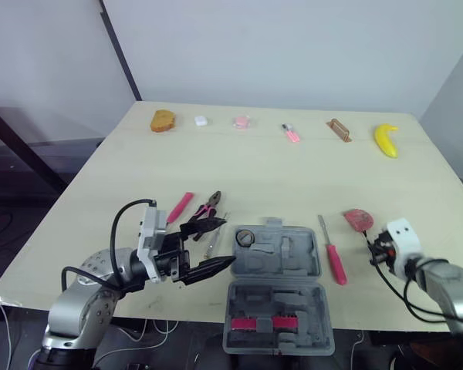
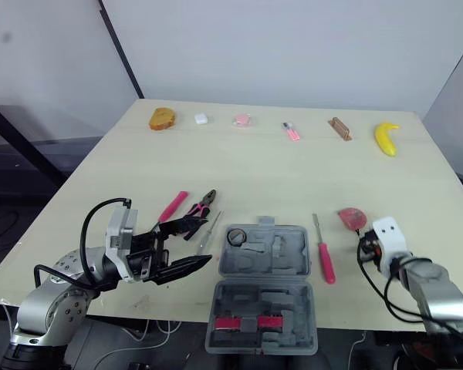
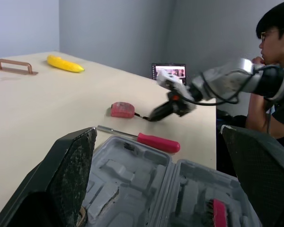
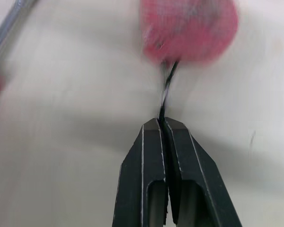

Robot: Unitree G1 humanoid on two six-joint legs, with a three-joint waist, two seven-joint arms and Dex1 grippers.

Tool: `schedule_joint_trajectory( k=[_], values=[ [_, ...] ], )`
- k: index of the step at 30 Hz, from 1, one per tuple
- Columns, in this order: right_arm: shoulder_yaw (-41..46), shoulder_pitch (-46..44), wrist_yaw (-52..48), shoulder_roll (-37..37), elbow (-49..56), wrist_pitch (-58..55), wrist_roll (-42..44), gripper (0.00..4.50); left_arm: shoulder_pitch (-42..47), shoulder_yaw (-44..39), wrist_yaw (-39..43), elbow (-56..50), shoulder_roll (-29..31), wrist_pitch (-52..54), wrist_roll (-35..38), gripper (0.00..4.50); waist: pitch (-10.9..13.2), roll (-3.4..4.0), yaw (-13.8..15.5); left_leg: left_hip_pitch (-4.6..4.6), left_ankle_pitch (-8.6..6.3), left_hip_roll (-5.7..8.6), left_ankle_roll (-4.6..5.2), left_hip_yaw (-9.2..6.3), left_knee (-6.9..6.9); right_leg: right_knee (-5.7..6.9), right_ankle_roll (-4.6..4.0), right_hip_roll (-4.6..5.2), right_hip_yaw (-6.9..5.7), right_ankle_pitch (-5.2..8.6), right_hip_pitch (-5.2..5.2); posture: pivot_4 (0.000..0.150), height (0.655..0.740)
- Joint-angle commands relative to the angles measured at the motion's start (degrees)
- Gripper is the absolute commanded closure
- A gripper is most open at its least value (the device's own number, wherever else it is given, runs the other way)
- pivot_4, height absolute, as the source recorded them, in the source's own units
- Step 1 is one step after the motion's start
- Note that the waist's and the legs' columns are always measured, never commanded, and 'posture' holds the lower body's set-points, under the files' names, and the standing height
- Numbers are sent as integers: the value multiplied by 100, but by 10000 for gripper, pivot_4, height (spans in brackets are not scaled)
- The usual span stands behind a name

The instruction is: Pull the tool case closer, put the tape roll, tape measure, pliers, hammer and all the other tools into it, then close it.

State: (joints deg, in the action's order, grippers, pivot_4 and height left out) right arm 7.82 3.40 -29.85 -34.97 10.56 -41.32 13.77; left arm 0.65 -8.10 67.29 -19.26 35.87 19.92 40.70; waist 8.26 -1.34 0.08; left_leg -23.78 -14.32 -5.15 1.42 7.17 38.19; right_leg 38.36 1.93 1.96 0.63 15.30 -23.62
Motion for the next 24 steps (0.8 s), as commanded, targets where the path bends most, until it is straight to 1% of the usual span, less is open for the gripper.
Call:
schedule_joint_trajectory(
  k=[1,5,10,13,20,24],
  values=[
    [-36,737,-161,-26,984,-365,265,43983,61,122,135,-178,62,55,123,0,-1,-1,-11,1,0,0,0,-1,0,0,0,-1,0,0,1,1500,7400],
    [-77,1467,-61,24,1736,-580,346,43983,100,184,267,-153,120,81,124,0,-1,-2,-67,4,0,0,0,-20,1,0,-1,-1,-1,0,4,1500,7400],
    [76,2024,37,128,2305,-792,499,43983,169,223,347,-99,160,109,98,0,-2,-3,-66,3,-1,1,1,-39,2,0,-2,-1,-2,1,5,1500,7400],
    [23,2384,63,171,2590,-846,542,43983,216,246,350,-100,160,151,100,0,-2,-4,-57,3,-1,1,1,-43,2,0,-4,0,-5,3,5,1500,7400],
    [18,2687,148,270,2789,-860,576,43983,207,242,355,-159,185,188,77,0,-4,-7,-66,3,-1,1,1,-45,2,-1,-14,0,-4,8,6,1500,7400],
    [128,2735,-76,102,2770,-828,695,43983,236,268,340,-167,175,195,56,0,-4,-7,-64,2,-1,1,1,-46,2,-1,-15,0,-5,9,6,1500,7400]
  ],
)
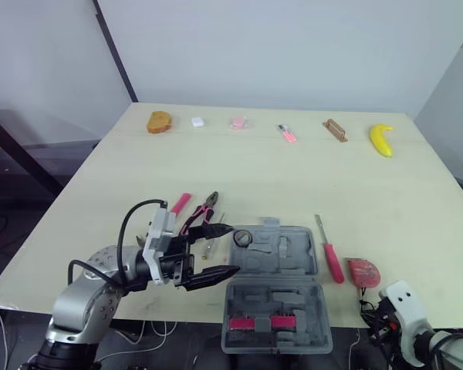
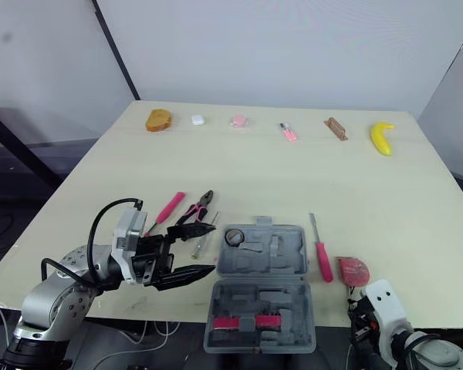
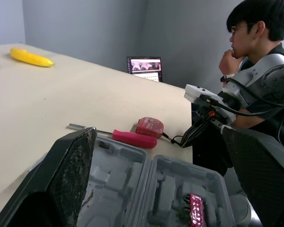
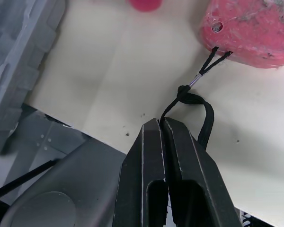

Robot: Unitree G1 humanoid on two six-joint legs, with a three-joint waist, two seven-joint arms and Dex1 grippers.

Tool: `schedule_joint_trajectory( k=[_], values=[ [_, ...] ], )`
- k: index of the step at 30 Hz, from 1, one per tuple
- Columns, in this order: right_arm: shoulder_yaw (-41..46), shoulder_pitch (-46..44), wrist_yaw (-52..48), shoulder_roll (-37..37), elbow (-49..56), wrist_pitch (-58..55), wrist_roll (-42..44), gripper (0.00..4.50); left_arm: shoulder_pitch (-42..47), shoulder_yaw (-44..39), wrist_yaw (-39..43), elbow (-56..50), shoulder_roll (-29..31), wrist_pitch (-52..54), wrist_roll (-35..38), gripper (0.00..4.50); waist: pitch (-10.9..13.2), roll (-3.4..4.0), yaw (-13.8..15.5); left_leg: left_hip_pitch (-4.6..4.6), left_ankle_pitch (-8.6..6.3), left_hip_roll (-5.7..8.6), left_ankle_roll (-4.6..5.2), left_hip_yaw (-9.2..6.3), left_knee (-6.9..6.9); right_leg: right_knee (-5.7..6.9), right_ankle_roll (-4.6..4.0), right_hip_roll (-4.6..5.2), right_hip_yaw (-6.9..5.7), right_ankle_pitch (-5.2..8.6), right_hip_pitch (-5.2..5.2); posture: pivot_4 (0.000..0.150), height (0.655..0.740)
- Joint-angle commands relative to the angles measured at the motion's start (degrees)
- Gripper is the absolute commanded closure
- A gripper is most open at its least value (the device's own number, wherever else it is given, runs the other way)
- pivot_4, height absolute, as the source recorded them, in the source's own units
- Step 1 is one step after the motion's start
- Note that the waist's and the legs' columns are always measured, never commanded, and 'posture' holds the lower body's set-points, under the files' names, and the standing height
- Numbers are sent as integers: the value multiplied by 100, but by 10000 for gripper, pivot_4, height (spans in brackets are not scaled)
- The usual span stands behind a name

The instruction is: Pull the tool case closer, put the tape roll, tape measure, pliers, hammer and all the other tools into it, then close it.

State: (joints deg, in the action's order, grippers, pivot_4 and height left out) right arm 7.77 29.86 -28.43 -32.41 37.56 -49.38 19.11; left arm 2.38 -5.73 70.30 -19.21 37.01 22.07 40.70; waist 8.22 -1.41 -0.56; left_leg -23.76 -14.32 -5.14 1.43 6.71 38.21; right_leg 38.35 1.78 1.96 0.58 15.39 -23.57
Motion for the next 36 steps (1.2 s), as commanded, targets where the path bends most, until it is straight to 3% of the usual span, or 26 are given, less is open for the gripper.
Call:
schedule_joint_trajectory(
  k=[1,5,9,10,11,16,20,27,36],
  values=[
    [208,68,-286,-185,69,-29,236,43983,67,38,39,-172,60,-18,53,0,0,0,0,0,0,0,0,1,0,0,0,0,1,0,0,1500,7400],
    [598,207,-1210,-836,360,104,701,31680,98,63,23,-172,60,6,71,0,1,2,6,0,0,2,0,2,2,0,0,2,3,0,0,1500,7400],
    [1571,-78,-2364,-1506,537,232,1675,12342,126,83,26,-191,66,30,107,0,3,1,-10,1,0,2,1,-4,4,0,8,-1,1,-5,4,1500,7400],
    [1735,-232,-2673,-1686,481,289,1904,9281,148,98,43,-181,62,20,107,0,3,0,-18,2,0,2,1,-1,4,0,10,-1,5,-6,4,1500,7400],
    [1768,-446,-2923,-1910,338,450,1904,2085,162,101,62,-185,61,34,141,0,4,-3,-17,4,0,2,1,-2,5,0,9,-3,6,-6,5,1500,7400],
    [948,-1526,-3680,-2815,-859,1620,999,860,179,97,155,-237,107,94,238,0,8,-9,12,2,0,4,1,-6,7,-2,7,-4,3,-4,6,1500,7400],
    [103,-2339,-4120,-3063,-1842,2419,367,860,102,4,190,-253,189,112,309,0,9,-7,23,-2,0,5,1,-6,7,-4,9,-4,2,-6,5,1500,7400],
    [-1171,-3418,-4597,-2746,-3379,3797,-620,860,-392,-329,313,-288,368,-57,328,0,13,-1,-7,1,0,3,1,-2,9,-4,10,-5,4,-6,5,1500,7400],
    [-1682,-4101,-4581,-2305,-4375,4630,-1246,860,-942,-542,497,-56,438,-438,97,0,19,11,27,1,1,3,0,23,11,-3,10,-2,3,-7,4,1500,7400]
  ],
)
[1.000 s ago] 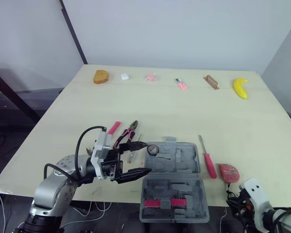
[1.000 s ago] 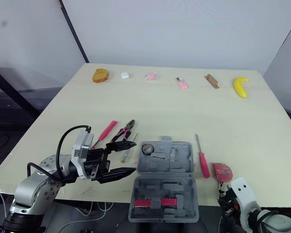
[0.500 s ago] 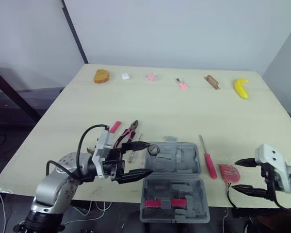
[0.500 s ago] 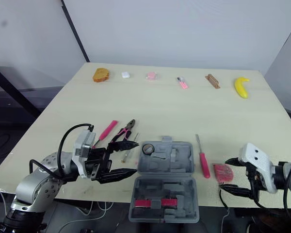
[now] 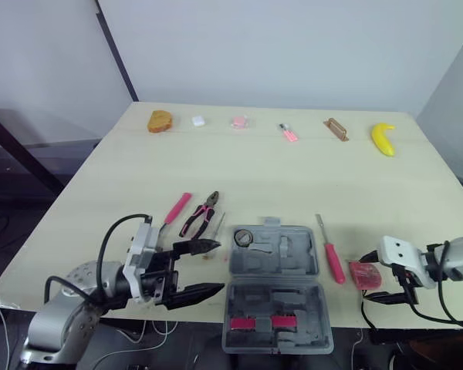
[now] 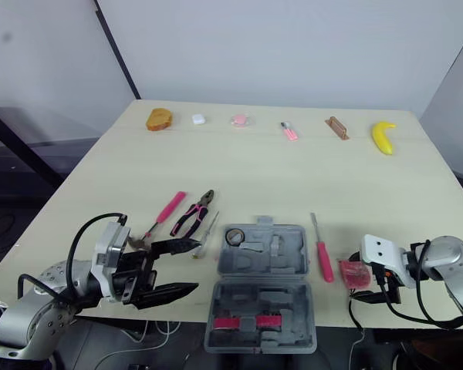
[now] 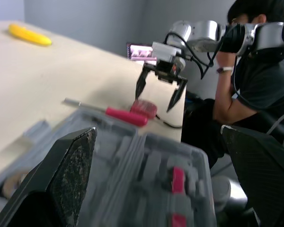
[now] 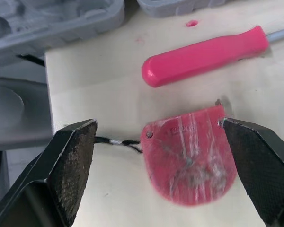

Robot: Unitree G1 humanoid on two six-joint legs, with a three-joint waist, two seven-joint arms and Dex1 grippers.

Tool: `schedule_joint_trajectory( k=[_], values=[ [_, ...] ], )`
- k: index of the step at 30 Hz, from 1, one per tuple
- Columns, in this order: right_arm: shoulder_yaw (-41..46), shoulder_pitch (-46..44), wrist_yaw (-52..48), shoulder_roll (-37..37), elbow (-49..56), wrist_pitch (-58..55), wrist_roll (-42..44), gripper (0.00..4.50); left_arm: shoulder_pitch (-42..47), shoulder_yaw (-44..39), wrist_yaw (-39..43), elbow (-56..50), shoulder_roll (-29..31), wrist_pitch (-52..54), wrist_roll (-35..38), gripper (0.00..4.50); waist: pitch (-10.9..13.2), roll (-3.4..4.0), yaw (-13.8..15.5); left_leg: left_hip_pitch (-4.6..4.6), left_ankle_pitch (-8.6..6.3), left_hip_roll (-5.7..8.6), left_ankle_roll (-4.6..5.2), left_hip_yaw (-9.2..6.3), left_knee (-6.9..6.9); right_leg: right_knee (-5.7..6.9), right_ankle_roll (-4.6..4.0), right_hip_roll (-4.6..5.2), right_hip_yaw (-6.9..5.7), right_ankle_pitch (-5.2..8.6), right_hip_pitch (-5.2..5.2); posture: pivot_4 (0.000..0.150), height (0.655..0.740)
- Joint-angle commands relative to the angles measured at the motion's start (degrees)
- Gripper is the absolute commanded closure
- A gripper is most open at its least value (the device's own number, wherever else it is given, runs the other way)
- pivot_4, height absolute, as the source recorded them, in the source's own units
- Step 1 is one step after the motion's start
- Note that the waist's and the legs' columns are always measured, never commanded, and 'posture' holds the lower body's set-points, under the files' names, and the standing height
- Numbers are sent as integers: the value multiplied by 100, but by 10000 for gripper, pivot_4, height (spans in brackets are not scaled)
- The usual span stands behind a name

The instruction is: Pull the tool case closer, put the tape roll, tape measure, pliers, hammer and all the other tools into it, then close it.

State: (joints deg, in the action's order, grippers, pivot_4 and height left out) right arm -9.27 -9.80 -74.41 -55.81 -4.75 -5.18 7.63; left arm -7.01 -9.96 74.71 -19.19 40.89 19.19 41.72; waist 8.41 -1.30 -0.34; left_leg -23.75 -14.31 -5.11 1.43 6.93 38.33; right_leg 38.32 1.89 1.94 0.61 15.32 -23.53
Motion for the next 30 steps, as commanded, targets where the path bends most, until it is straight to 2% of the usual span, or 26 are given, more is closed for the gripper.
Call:
schedule_joint_trajectory(
  k=[1,19,23,24,30],
  values=[
    [8,-207,27,72,-224,270,-144,860,12,-108,30,-78,43,-139,0,0,0,0,6,0,0,0,0,4,0,0,-1,0,-1,0,0,1500,7400],
    [-430,-900,-192,394,-1346,750,-749,860,121,-81,-164,-376,35,80,169,0,0,3,-26,2,1,-1,-1,16,1,6,1,-2,3,-1,0,1500,7400],
    [-468,-939,-234,412,-1473,799,-830,11080,86,-83,-144,-359,30,55,150,0,0,3,-26,3,1,-1,-2,17,1,6,2,-1,4,-2,0,1500,7400],
    [-475,-942,-238,418,-1483,792,-847,15560,78,-84,-133,-339,29,43,141,0,0,3,-27,4,1,-1,-2,16,1,6,2,-2,3,-2,0,1500,7400],
    [-390,-877,-178,403,-1391,706,-842,15557,109,-55,-145,-279,-3,30,118,0,0,4,-28,4,1,-1,-2,18,2,8,2,-1,4,-2,0,1500,7400]
  ],
)
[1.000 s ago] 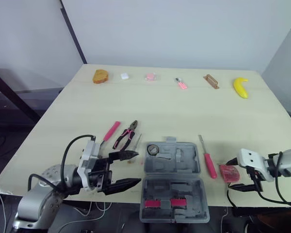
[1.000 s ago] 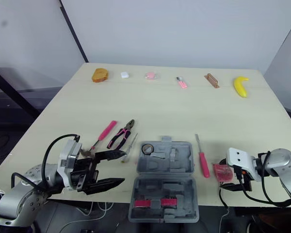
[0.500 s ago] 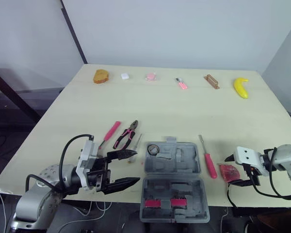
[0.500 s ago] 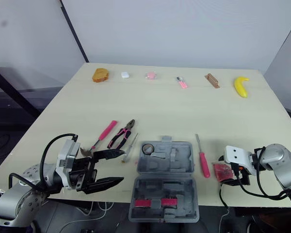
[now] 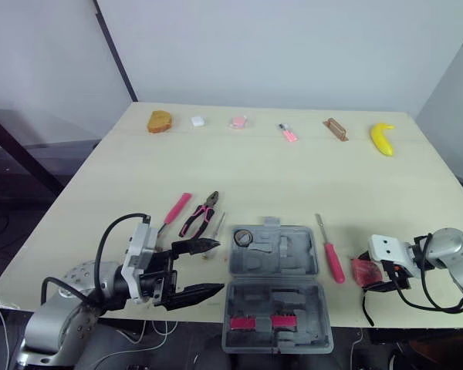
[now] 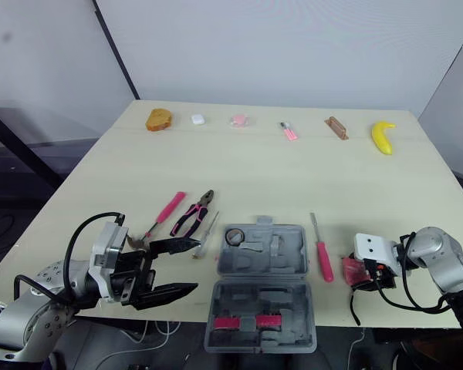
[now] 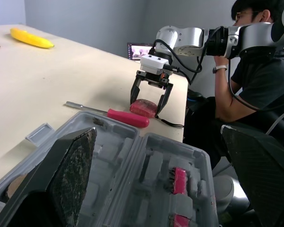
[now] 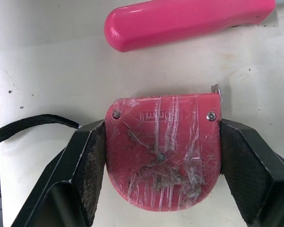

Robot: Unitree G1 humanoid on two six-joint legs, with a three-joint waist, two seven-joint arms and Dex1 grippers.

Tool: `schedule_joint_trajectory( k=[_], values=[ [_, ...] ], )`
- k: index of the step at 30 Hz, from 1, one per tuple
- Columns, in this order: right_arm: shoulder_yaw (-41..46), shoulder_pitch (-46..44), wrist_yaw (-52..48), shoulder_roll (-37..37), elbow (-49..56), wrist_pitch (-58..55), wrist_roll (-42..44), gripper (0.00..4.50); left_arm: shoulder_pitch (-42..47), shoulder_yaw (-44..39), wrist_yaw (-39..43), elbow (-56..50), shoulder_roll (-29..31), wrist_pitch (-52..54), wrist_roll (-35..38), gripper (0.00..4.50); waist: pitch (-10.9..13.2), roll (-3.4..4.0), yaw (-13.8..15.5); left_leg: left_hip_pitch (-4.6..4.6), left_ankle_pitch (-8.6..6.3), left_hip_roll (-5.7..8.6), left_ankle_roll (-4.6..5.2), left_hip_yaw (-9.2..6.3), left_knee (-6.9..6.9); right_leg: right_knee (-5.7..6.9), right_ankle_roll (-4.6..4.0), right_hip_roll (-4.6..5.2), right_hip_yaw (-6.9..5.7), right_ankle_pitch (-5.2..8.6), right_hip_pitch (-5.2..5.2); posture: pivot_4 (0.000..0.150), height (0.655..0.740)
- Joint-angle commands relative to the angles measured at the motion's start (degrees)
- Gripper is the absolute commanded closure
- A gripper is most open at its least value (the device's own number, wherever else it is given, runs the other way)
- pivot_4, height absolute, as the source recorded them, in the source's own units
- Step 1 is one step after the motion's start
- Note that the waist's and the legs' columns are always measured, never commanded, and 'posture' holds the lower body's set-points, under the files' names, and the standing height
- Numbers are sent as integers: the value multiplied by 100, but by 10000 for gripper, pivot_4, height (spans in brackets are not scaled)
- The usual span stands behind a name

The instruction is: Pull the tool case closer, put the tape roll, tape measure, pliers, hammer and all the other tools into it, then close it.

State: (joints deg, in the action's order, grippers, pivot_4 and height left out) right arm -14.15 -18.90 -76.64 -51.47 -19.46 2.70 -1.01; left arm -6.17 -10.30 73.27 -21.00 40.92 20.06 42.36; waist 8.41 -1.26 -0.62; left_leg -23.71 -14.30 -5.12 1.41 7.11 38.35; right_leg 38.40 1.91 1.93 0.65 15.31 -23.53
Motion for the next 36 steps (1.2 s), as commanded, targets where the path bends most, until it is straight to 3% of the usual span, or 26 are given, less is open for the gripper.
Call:
schedule_joint_trajectory(
  k=[1,7,11,15,21,31,36],
  values=[
    [152,32,79,-30,184,-189,66,15557,31,-8,-24,-97,-28,-62,48,0,0,0,0,0,0,0,0,0,0,0,0,0,0,0,0,1500,7400],
    [360,-280,-22,-199,2281,-2145,565,15557,156,129,-354,-72,-363,-115,-39,0,6,11,-15,1,0,0,0,2,1,11,1,0,5,0,-4,1500,7400],
    [-425,-1336,-253,-276,3706,-4241,332,15557,405,152,-630,113,-634,-125,-17,0,14,26,-19,1,0,-1,0,-10,3,33,1,0,20,0,-21,1500,7400],
    [-1121,-2858,-240,366,4133,-6097,670,15557,635,38,-792,195,-735,18,171,0,15,24,-20,-6,-1,-3,1,-21,4,48,-6,-2,15,1,-35,1500,7400],
    [-2896,-3986,-58,1191,2768,-5812,-107,15557,1028,-424,131,1130,64,81,260,0,13,17,22,-16,-1,-2,1,-3,4,44,-13,0,-4,5,-39,1500,7400],
    [-3383,-4233,13,1730,1204,-5045,-699,15557,2368,160,1823,2772,744,-303,-400,0,17,14,-34,-27,5,-4,-10,26,3,51,-9,-2,5,4,-63,1500,7400],
    [-3499,-4155,-27,1907,1123,-5089,-841,15557,2632,268,1870,2845,673,-304,-444,0,17,14,-25,-47,12,-4,-20,31,6,53,-8,0,12,3,-81,1500,7400]
  ],
)
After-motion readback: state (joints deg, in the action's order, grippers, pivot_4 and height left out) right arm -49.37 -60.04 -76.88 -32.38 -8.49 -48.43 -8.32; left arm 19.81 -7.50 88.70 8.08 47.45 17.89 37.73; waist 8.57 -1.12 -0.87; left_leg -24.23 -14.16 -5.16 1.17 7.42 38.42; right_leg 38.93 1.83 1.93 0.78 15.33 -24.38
